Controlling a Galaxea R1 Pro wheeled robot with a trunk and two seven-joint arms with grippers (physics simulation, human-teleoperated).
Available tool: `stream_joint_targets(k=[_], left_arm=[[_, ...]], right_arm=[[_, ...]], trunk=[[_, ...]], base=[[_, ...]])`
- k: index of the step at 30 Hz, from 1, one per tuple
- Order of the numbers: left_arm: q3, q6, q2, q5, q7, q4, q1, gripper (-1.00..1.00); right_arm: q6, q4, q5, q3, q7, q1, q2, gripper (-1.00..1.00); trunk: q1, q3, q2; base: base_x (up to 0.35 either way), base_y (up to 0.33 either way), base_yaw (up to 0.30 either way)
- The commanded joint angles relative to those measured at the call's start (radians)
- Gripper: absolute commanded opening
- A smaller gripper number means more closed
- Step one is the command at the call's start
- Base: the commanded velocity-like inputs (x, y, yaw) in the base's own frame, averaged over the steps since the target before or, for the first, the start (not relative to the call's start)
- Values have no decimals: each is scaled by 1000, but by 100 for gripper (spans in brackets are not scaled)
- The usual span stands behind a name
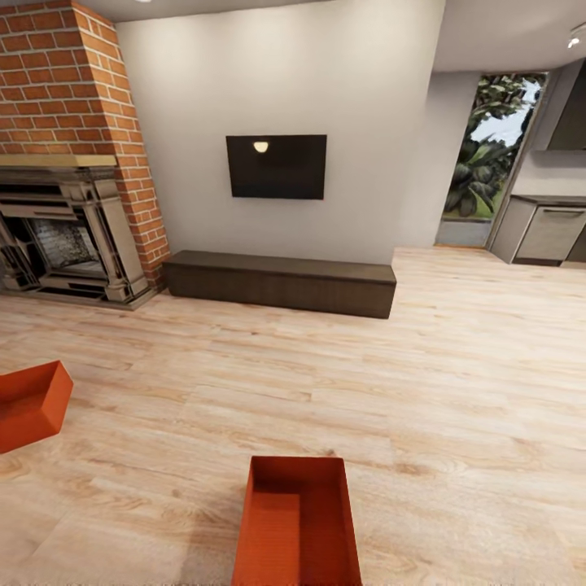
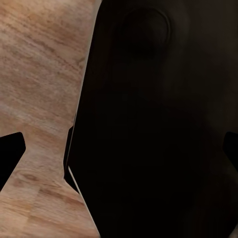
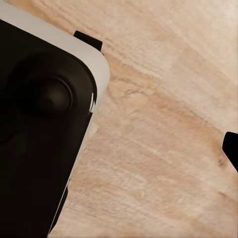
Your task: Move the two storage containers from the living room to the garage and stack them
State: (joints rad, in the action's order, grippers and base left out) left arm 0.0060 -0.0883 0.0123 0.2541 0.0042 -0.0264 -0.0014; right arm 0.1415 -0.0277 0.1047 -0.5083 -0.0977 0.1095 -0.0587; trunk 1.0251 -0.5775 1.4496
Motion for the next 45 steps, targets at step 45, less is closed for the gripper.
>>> stream_joint_targets(k=[45], left_arm=[[1,-2,0,3,0,0,0,100]], right_arm=[[6,-3,10,-9,0,1,-1,100]], trunk=[[0,-74,0]], base=[[0,0,0]])
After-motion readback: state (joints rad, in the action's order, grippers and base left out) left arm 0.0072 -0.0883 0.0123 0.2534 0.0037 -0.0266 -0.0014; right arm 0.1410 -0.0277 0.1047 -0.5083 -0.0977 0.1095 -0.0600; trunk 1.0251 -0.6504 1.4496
